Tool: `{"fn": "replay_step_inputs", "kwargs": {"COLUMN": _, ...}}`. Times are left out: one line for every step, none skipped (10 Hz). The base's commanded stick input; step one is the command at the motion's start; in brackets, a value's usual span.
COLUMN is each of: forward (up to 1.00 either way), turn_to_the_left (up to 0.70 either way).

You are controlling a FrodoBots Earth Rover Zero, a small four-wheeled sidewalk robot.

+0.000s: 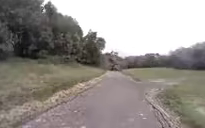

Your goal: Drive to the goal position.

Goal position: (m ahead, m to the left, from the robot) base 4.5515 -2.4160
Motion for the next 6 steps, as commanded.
{"fn": "replay_step_inputs", "kwargs": {"forward": 0.85, "turn_to_the_left": 0.00}}
{"fn": "replay_step_inputs", "kwargs": {"forward": 0.85, "turn_to_the_left": 0.00}}
{"fn": "replay_step_inputs", "kwargs": {"forward": 0.85, "turn_to_the_left": 0.00}}
{"fn": "replay_step_inputs", "kwargs": {"forward": 0.85, "turn_to_the_left": 0.00}}
{"fn": "replay_step_inputs", "kwargs": {"forward": 0.85, "turn_to_the_left": 0.00}}
{"fn": "replay_step_inputs", "kwargs": {"forward": 0.85, "turn_to_the_left": 0.00}}
